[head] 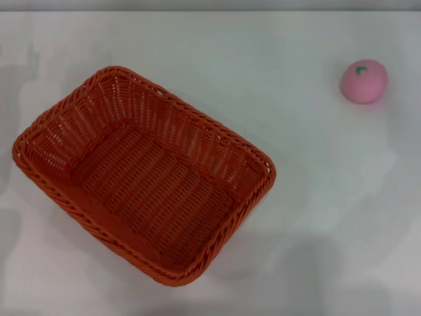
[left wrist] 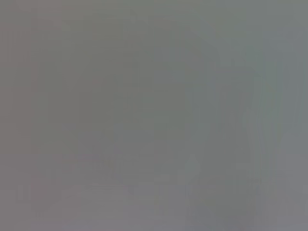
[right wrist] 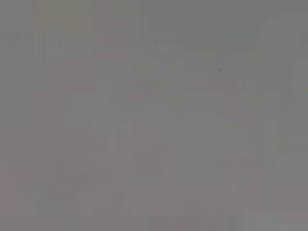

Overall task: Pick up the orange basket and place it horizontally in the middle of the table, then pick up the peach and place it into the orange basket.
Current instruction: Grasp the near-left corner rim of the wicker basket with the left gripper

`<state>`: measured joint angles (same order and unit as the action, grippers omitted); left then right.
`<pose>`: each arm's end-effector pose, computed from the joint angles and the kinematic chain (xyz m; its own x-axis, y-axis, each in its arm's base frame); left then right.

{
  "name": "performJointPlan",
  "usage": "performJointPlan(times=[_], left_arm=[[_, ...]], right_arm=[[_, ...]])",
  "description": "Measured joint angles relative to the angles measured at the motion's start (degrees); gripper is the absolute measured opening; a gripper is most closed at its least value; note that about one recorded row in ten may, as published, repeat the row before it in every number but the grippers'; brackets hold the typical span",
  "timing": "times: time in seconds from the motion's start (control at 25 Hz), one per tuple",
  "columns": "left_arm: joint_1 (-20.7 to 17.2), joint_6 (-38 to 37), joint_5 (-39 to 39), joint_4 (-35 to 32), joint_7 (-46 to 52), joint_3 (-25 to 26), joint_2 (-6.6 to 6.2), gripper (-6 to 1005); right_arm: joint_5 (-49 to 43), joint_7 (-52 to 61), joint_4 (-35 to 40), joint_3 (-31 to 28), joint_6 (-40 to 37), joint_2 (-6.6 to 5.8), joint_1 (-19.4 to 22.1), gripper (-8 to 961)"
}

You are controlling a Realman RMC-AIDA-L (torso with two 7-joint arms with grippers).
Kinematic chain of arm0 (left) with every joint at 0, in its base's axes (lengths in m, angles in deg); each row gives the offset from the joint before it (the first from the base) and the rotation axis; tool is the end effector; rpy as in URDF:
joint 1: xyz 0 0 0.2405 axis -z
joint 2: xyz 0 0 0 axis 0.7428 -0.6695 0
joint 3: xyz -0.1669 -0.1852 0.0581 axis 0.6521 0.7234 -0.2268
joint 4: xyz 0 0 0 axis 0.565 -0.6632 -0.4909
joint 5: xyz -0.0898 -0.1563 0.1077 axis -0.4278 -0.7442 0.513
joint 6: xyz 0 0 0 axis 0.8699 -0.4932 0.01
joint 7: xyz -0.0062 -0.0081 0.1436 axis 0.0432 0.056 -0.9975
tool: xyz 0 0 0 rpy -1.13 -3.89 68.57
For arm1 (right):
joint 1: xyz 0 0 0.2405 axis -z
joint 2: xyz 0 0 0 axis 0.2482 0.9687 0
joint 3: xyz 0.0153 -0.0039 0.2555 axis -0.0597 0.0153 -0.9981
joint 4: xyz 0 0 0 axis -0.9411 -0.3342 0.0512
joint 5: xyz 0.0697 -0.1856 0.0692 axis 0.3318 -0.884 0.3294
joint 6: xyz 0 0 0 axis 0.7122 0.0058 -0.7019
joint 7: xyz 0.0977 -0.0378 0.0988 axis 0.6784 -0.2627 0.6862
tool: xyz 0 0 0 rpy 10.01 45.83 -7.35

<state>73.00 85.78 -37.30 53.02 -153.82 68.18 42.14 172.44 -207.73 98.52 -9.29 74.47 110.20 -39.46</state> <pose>-0.3125 0.4068 0.0305 0.6493 0.1090 0.7527 0.7584 -0.0189 -0.6515 0.3970 0.3892 0.1193 0.5525 -0.2182 -0.8044 -0.7861 0.1843 -0.5899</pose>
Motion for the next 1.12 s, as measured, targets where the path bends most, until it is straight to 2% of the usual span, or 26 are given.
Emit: performJointPlan(times=[0.28,0.68,1.12], left_arm=[[-1.50,-10.60,-0.14,7.34,0.46,-0.19,0.17,633],[-1.49,-23.59,-0.23,14.86,0.51,-0.90,0.18,633],[-1.10,-38.82,-3.11,23.50,0.52,-0.44,-0.12,634]], right_arm=[[-0.53,0.54,0.94,0.69,-3.48,-0.14,-0.53,498],[-10.59,10.60,5.87,0.89,-6.31,-0.20,0.14,498],[-20.67,22.66,7.47,0.88,-6.40,-1.70,0.08,498]])
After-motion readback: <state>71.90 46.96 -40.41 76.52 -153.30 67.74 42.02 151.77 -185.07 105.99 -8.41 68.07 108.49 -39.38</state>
